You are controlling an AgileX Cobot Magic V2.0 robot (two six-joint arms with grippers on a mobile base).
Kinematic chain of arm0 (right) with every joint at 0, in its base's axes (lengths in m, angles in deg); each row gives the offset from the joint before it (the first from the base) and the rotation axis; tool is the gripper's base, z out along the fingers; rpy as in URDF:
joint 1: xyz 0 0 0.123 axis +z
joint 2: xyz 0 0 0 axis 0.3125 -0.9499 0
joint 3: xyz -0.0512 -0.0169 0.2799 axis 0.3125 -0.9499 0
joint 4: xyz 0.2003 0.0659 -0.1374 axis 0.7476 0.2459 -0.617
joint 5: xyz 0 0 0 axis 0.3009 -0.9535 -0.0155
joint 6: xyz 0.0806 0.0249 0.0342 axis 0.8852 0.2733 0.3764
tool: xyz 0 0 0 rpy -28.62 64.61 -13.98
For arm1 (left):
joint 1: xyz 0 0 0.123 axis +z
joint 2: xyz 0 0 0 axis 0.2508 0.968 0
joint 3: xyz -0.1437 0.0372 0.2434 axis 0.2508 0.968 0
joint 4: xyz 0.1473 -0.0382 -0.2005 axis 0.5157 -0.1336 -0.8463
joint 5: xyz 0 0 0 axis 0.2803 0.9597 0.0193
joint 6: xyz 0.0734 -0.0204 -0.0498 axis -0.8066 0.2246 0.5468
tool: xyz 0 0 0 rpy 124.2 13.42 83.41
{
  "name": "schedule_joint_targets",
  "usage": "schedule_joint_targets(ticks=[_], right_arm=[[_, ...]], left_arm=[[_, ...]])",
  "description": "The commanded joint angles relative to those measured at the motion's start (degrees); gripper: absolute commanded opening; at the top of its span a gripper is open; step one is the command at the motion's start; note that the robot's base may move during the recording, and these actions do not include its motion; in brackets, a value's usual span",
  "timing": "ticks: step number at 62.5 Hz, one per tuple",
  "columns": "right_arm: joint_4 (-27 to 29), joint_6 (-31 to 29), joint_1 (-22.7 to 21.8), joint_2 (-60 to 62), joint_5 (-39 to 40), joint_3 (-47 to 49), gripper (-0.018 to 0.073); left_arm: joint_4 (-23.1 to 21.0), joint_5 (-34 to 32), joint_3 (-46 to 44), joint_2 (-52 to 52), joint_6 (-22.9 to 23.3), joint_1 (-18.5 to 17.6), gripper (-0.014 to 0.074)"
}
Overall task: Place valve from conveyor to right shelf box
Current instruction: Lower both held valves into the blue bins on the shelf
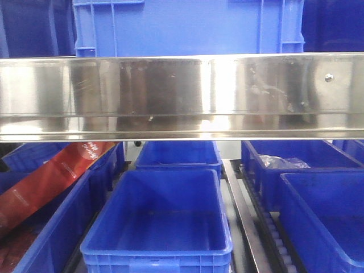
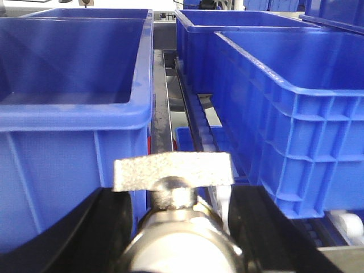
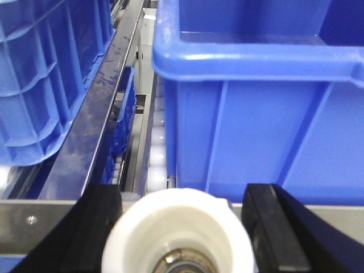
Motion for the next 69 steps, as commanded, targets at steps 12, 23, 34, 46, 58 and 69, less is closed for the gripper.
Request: schedule_joint_targets(ticks=[12, 23, 34, 46, 58, 69], right_arm=[[-0.1, 0.1, -0.1, 0.4, 4.1, 0.6, -0.0163], [-0.1, 0.1, -0.1, 0.4, 4.1, 0.6, -0.0163], [-0.1, 0.1, -0.1, 0.4, 4.1, 0.6, -0.0163], [-0.1, 0.1, -0.1, 0.4, 4.1, 0.6, -0.0163], [-0.1, 0.1, -0.1, 0.4, 4.1, 0.6, -0.0163], [-0.1, 0.1, -0.1, 0.4, 4.1, 0.6, -0.0163]], left_arm=[[-0.4, -3.0, -0.4, -0.5, 0.2, -0.2, -0.0111], [-0.4, -3.0, -0.4, -0.5, 0.2, -0.2, -0.0111], [-0.4, -3.0, -0.4, -0.5, 0.2, -0.2, -0.0111], [-0.4, -3.0, -0.4, -0.5, 0.2, -0.2, -0.0111], [-0.4, -3.0, -0.4, -0.5, 0.2, -0.2, -0.0111], [-0.4, -3.0, -0.4, -0.5, 0.2, -0.2, -0.0111]])
